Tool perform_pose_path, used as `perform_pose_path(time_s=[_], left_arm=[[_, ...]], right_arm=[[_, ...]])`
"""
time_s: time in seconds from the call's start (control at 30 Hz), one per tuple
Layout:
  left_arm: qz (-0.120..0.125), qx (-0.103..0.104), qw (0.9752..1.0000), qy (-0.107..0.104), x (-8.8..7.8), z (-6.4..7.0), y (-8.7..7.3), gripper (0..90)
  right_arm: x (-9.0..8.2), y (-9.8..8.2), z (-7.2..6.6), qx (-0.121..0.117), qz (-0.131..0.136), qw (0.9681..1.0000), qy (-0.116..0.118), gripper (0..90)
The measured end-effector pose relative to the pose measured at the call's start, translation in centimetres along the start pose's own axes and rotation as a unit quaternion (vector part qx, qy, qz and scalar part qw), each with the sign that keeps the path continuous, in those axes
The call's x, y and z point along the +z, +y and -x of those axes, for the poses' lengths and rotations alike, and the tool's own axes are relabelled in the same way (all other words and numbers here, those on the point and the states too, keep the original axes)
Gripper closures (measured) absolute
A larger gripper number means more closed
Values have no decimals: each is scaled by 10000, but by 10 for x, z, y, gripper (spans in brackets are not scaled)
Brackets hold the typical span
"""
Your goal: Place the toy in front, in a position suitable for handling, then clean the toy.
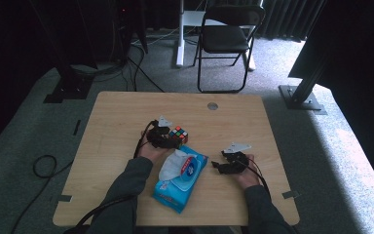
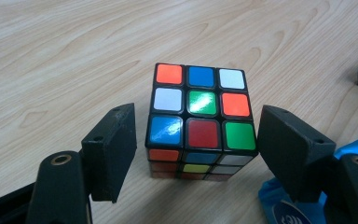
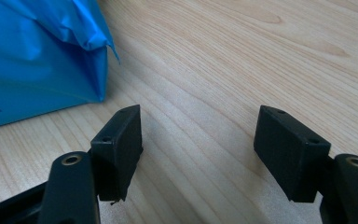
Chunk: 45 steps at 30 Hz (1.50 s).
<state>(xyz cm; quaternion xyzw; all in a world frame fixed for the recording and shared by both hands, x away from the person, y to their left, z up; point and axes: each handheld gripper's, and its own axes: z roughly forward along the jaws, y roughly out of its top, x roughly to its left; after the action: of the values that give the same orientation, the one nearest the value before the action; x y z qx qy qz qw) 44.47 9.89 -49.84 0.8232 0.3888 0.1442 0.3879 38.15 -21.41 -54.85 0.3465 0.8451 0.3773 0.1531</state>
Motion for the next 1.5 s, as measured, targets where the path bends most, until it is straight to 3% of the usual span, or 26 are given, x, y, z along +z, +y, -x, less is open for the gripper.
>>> perform_pose_path(time_s=[0.27,0.63,0.83,1.0,1.5], left_arm=[[129,-179,9998,15,-16,-3,2,306],[81,-307,9995,-21,-32,-4,-7,377],[36,-261,9996,99,-41,-1,-8,379],[166,-341,9993,57,-50,0,-8,390],[247,-241,9994,90,-67,8,-15,392]], right_arm=[[0,0,0,0,6,10000,-2,320],[0,0,0,-2,13,10000,-5,322],[0,0,0,-8,13,10000,1,323],[-1,-1,-1,1,12,10000,-5,324],[-2,-2,-2,37,10,10000,-58,325]])
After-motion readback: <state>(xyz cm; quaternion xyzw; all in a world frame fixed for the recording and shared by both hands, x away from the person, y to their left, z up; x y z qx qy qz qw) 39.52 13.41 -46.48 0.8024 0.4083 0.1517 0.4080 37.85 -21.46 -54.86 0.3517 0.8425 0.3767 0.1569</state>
